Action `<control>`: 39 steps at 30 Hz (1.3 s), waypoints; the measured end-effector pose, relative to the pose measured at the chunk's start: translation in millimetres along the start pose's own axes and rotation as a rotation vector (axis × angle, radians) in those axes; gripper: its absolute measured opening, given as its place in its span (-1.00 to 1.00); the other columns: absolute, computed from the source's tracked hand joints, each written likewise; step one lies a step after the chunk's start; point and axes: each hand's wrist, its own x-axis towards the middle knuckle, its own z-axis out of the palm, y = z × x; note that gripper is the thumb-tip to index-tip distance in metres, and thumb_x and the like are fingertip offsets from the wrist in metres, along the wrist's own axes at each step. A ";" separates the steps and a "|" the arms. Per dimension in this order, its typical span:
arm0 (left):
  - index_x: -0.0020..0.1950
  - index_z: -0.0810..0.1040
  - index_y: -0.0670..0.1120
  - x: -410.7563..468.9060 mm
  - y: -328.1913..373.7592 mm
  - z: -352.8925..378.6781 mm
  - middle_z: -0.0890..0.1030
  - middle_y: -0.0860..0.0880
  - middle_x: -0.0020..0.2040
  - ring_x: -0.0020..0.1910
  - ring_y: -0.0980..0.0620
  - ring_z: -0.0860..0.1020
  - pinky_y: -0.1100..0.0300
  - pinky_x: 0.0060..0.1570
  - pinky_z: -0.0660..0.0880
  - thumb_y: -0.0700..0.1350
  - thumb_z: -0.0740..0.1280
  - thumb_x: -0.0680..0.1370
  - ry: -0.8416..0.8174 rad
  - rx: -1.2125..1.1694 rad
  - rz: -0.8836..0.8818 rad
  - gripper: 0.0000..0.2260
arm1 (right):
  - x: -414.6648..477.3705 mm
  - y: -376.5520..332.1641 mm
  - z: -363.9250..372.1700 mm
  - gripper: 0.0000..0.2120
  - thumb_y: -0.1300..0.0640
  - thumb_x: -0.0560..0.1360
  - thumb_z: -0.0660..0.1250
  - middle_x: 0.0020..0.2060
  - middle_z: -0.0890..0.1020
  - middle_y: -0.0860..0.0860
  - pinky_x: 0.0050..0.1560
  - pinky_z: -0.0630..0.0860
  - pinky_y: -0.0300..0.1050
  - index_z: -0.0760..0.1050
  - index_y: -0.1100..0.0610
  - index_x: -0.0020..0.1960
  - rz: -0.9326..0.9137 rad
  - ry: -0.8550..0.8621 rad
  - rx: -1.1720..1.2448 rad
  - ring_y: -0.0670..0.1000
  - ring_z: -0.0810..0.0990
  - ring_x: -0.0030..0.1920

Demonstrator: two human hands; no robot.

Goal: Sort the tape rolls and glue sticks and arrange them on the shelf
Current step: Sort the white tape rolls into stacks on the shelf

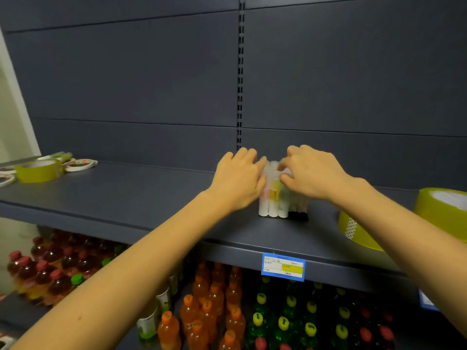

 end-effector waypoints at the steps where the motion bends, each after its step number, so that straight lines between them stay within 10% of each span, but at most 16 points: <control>1: 0.38 0.37 -0.08 -4.1 -10.3 -1.9 0.45 -0.07 0.23 0.19 -0.07 0.39 0.09 0.04 0.29 0.04 0.03 0.62 0.031 -0.022 -0.049 -0.61 | 2.0 -9.6 -1.2 -0.68 0.00 0.57 0.10 0.11 0.45 0.01 -0.15 0.32 -0.09 0.45 0.04 0.24 -0.026 0.029 -0.008 0.06 0.42 0.17; 23: 0.05 0.57 -0.08 -295.4 -382.8 -37.5 0.64 -0.06 0.05 0.06 -0.09 0.57 0.06 -0.06 0.50 0.04 0.21 0.54 -0.215 0.022 -0.631 -0.75 | 133.2 -415.8 29.9 -0.70 -0.05 0.58 0.16 0.20 0.50 -0.04 0.01 0.44 -0.03 0.41 -0.01 0.27 -0.318 -0.112 0.438 0.03 0.49 0.18; 39: 0.03 0.60 -0.04 -300.6 -518.7 13.1 0.64 -0.03 0.01 -0.01 -0.04 0.57 0.08 -0.08 0.54 0.05 0.21 0.55 -0.098 -0.036 -0.638 -0.75 | 277.7 -489.5 78.6 -0.72 -0.02 0.58 0.16 0.11 0.58 0.09 -0.06 0.43 -0.03 0.51 0.07 0.17 0.008 -0.112 0.396 0.16 0.55 0.09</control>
